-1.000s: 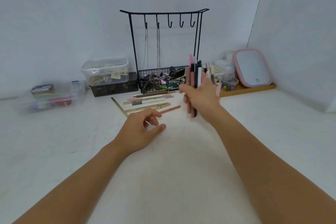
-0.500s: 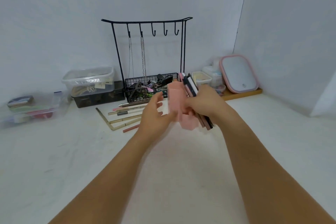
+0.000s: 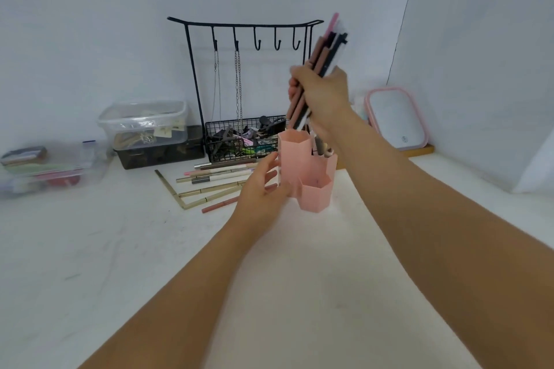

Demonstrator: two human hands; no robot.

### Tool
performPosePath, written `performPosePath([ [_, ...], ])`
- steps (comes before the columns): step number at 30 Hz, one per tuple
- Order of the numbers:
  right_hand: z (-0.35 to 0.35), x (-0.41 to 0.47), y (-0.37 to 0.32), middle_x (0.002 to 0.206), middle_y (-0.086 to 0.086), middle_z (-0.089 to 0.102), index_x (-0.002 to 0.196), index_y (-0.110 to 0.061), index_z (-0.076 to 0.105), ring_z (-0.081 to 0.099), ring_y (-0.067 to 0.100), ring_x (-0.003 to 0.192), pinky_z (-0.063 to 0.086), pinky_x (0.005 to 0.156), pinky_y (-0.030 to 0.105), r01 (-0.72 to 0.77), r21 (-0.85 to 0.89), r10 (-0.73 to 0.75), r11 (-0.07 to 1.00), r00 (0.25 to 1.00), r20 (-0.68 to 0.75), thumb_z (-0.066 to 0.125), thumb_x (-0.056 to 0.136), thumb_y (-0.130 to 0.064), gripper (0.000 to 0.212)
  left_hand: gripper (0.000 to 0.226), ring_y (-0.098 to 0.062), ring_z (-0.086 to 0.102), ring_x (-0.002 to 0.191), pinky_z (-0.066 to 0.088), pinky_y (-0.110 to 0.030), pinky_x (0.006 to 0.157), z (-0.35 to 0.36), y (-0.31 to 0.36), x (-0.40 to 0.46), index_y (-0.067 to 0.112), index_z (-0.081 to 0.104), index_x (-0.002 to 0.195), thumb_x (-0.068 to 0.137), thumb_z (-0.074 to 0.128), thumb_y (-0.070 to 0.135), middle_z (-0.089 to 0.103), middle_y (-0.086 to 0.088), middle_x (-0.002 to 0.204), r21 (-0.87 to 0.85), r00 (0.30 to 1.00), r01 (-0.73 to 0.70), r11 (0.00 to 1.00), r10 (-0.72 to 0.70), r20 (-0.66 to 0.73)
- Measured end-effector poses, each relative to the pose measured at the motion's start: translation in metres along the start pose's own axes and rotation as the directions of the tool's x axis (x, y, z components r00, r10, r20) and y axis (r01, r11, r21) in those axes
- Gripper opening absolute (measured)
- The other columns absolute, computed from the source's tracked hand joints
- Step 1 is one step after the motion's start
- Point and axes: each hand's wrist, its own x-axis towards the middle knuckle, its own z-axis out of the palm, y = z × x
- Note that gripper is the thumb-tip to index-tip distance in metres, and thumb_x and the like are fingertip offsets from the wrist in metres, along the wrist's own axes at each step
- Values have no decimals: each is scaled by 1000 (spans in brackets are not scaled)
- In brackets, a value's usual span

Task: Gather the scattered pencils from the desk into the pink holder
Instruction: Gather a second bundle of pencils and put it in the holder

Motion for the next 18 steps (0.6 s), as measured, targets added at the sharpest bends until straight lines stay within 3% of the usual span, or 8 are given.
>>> performPosePath([
  [3, 7, -3, 18, 65, 9, 65, 79, -9, 57, 60, 20, 57, 59, 65, 37, -15, -294, 37, 956, 997, 69, 67, 86, -1, 14, 57, -14, 54, 129, 50, -11, 80, -4, 2, -4, 28, 43, 151, 99, 59, 10, 53, 10, 140, -35, 999, 15, 999, -16, -35],
  [6, 8, -10, 29, 61, 4, 64, 71, -12, 62, 57, 17, 51, 54, 57, 34, 22, -579, 62, 815, 990, 125, 69, 80, -11, 11, 54, -14, 59, 123, 52, -11, 75, -9, 4, -5, 28, 45, 149, 99, 59, 12, 54, 8, 141, -52, 998, 25, 998, -28, -54],
  [12, 10, -13, 28, 57, -3, 45, 60, -18, 44, 44, 14, 51, 35, 48, 26, 65, -768, 84, 638, 985, 153, 70, 80, -20, 33, 48, -8, 65, 111, 51, -18, 78, -15, 3, -5, 32, 51, 141, 99, 57, 9, 58, 7, 136, -46, 997, 15, 999, -19, -71],
  [18, -1, -11, 40, 70, 1, 51, 69, -14, 48, 49, 15, 60, 35, 49, 27, -25, -821, 145, 570, 987, 71, 73, 76, -17, 26, 45, -2, 64, 105, 53, -20, 78, -14, 4, -6, 30, 53, 139, 99, 57, 10, 60, 7, 132, -29, 998, 32, 999, -34, -57],
])
